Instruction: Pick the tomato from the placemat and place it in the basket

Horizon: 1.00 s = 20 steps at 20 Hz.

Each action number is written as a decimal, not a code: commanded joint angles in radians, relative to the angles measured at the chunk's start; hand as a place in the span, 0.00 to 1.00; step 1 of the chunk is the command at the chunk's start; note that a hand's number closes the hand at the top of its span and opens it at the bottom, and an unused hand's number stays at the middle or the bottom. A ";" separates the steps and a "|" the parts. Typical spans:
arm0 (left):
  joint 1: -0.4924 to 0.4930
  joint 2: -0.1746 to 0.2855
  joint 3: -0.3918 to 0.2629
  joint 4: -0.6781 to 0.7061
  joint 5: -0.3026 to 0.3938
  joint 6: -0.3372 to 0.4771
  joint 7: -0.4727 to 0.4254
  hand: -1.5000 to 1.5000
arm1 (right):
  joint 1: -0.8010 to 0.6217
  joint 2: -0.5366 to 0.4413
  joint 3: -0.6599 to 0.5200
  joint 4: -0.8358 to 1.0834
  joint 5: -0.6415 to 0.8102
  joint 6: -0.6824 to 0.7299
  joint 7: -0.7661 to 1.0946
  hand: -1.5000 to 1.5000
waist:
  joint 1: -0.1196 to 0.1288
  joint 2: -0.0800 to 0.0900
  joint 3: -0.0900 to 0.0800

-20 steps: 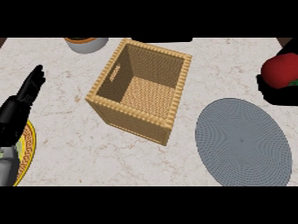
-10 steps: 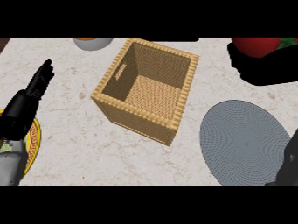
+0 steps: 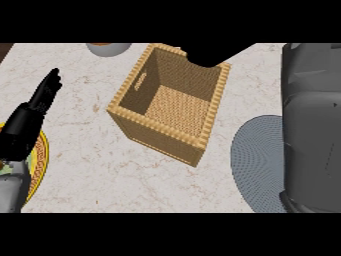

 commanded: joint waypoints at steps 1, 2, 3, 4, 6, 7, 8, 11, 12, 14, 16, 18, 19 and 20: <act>-0.039 0.015 0.019 0.013 0.013 -0.014 0.009 0.50 | -0.033 0.019 0.047 0.145 -0.016 -0.053 0.065 1.00 | 0.001 0.004 0.000; -0.005 0.024 0.039 0.024 0.024 -0.020 -0.031 0.50 | -0.027 0.019 0.052 0.142 -0.019 -0.031 0.082 1.00 | -0.001 0.003 0.000; -0.003 0.012 0.003 0.033 -0.008 -0.017 -0.027 0.50 | -0.059 0.019 0.039 0.181 -0.038 0.004 0.095 1.00 | -0.002 0.003 0.000; 0.016 -0.023 -0.022 -0.032 -0.010 0.003 0.027 0.50 | -0.074 0.019 0.088 0.188 -0.054 -0.046 0.151 1.00 | 0.005 0.000 0.000; -0.026 -0.004 0.017 0.056 -0.012 0.011 -0.038 0.50 | -0.070 0.019 0.091 0.178 -0.111 -0.024 0.198 1.00 | -0.008 0.000 0.000; 0.006 0.004 0.003 -0.023 0.004 -0.017 0.027 0.50 | -0.100 0.004 0.017 0.254 -0.073 0.015 0.146 1.00 | -0.002 0.000 0.001; -0.060 0.009 0.018 0.012 0.006 -0.009 0.050 0.50 | -0.055 0.019 0.067 0.216 -0.065 0.027 0.165 1.00 | -0.014 -0.001 0.001; 0.008 -0.015 0.000 0.010 -0.017 0.011 -0.010 0.50 | -0.049 0.008 0.153 0.279 0.015 0.071 0.174 1.00 | -0.014 -0.002 0.000; -0.025 -0.021 0.001 0.013 -0.020 0.024 0.025 0.50 | -0.037 -0.007 0.168 0.278 0.019 0.097 0.161 1.00 | -0.020 -0.002 0.000; 0.026 -0.011 0.007 -0.020 0.000 -0.001 0.002 0.50 | -0.035 -0.046 0.182 0.325 0.038 0.122 0.122 1.00 | -0.008 -0.001 0.000; 0.024 -0.018 -0.004 -0.022 -0.027 0.017 -0.009 0.50 | -0.044 -0.055 0.184 0.322 0.040 0.145 0.118 1.00 | -0.012 -0.002 0.001; 0.009 0.008 0.022 -0.040 0.011 -0.014 0.033 0.50 | -0.064 -0.055 0.207 0.356 0.022 0.215 0.103 1.00 | -0.008 -0.003 0.001; -0.038 0.001 0.025 0.067 -0.016 0.007 -0.029 0.50 | -0.074 -0.028 0.183 0.356 0.001 0.209 0.122 1.00 | -0.021 0.001 0.000; -0.004 -0.002 0.007 -0.047 0.007 -0.018 0.062 0.50 | -0.056 -0.031 0.160 0.348 -0.017 0.209 0.118 0.00 | -0.011 -0.003 0.001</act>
